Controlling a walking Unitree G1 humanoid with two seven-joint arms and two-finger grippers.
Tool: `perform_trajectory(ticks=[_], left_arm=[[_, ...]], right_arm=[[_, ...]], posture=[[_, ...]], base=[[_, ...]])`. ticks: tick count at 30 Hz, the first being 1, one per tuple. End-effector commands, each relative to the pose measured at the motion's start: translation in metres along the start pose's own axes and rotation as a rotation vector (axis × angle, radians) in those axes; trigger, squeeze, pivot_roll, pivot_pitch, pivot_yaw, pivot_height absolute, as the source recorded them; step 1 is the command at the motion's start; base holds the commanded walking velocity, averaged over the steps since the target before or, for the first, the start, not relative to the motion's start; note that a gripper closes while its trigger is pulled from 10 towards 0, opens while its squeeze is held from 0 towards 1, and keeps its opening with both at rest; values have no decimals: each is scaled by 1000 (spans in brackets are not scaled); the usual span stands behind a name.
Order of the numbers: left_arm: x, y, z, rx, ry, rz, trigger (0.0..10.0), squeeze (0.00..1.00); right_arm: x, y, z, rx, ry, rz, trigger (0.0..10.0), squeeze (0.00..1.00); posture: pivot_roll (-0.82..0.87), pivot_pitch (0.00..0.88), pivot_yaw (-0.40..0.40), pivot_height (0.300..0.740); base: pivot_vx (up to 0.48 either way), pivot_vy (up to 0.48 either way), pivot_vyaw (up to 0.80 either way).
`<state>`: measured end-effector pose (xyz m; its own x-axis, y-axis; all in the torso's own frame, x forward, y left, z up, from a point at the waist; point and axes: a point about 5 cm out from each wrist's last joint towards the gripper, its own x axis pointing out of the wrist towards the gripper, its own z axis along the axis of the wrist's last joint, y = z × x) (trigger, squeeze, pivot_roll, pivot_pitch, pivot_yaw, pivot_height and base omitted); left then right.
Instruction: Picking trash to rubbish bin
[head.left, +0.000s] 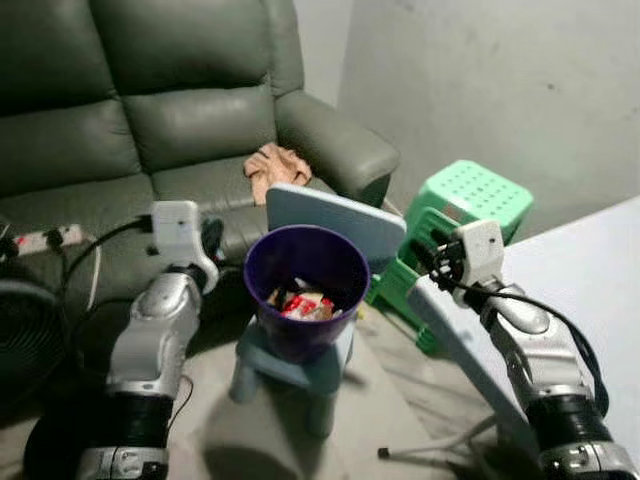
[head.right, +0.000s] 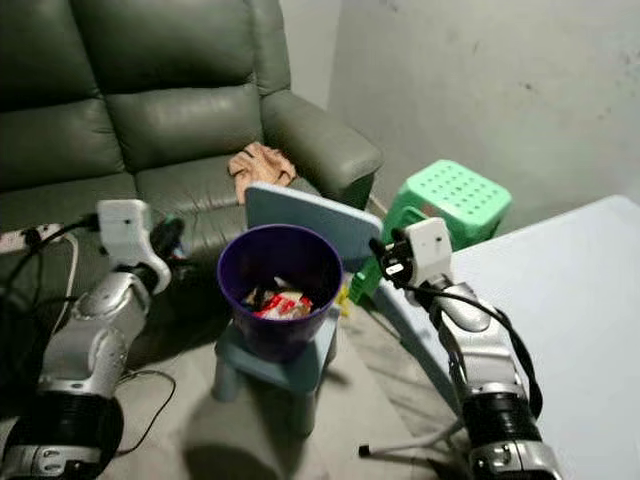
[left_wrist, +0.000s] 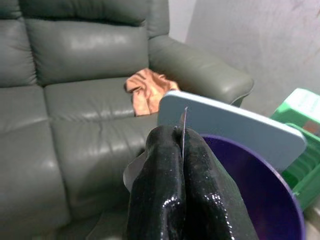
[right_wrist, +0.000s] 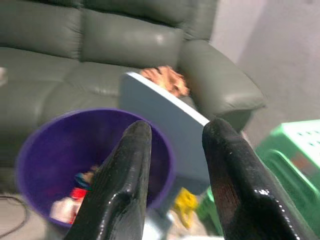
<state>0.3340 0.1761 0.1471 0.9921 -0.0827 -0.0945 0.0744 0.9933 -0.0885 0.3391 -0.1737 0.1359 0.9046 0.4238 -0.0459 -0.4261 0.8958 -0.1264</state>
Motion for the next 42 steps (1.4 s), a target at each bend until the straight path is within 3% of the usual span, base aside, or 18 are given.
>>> perform_trajectory(ticks=[1, 10, 17, 28, 29, 30, 35, 42], left_arm=[[-2, -5, -2, 12, 12, -40, 10000, 0], [-8, -4, -13, 10, 75, -125, 10000, 0], [-13, -5, -16, 81, 102, -211, 10000, 0], [-6, 2, 2, 172, 56, -326, 10000, 0], [-4, 3, 3, 176, 51, -332, 10000, 0], [-3, 3, 4, 178, 48, -335, 10000, 0], [7, 4, 13, 204, 10, -382, 10000, 0], [20, 14, 14, 164, 12, -408, 10000, 0]], right_arm=[[-6, -5, 1, -8, -9, 10, 10000, 0], [-14, -1, 5, -24, -25, 107, 10000, 0], [-25, 6, 10, -1, -37, 181, 10000, 0], [-41, 15, 19, 26, -37, 263, 10000, 0], [-41, 15, 19, 28, -38, 269, 10000, 431], [-42, 15, 19, 29, -38, 272, 10000, 1000], [-45, 16, 25, 34, -39, 293, 10000, 1000], [-53, 16, 35, 33, -40, 291, 10000, 1000]], posture=[[58, 35, -103, 740], [66, 55, -127, 740], [68, 111, -152, 740], [38, 222, -183, 740], [38, 222, -183, 740], [38, 222, -183, 740], [23, 253, -194, 740], [-14, 290, -201, 740]], base=[[0, 0, 0], [0, 0, 0], [0, 0, 0], [0, 0, 0], [0, 0, 0], [0, 0, 0], [0, 0, 0], [0, 0, 0]])
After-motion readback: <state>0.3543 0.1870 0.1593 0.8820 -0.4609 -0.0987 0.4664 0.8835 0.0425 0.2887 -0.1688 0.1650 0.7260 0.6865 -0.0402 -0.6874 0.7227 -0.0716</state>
